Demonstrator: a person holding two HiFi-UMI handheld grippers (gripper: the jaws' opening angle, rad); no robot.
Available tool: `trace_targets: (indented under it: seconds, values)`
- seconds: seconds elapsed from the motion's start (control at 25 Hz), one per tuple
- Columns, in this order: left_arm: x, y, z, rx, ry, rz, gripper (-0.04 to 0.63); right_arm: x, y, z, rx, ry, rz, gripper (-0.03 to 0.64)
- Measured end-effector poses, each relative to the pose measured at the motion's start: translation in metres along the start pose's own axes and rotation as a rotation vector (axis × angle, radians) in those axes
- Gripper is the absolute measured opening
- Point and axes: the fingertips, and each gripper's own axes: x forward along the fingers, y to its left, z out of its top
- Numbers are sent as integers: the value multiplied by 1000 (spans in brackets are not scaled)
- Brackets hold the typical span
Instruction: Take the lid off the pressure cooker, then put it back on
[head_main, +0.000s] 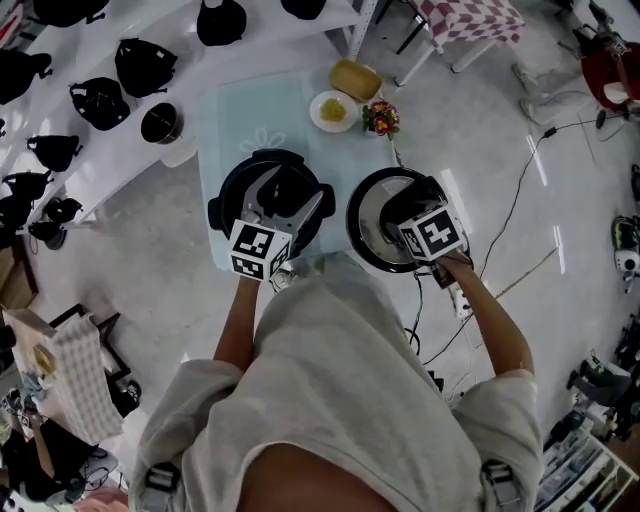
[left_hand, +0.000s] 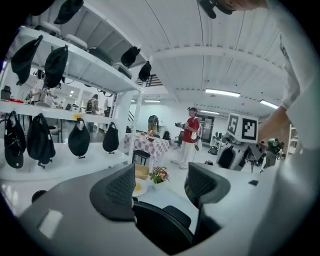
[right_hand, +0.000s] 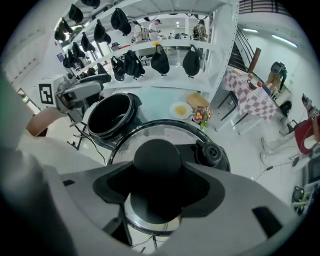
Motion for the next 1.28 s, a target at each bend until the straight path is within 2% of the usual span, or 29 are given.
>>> trace_targets:
  seconds: [0.28,0.6,0.8,0.96,1.12,1.28]
  values:
    - [-3,5,-1,5,12,35,333,58,-12,-17,22,23,27,272]
    - [-26,25,-2,10,36,118,333,140,-18,-17,-7,36,36,272]
    - [-38,39,-6,17,61,154,333,185,-21,-10,32,11,25,272]
    - [-40,40,-9,12,70,173,333,206,-22,-13,72,2,33,272]
    - [-41,43,-14,2,73,187,333,218,-23,-13,5,5,-13,273]
    - [-41,44,-17,-9,69,189,333,216,-20,-20,23,28,-6,275]
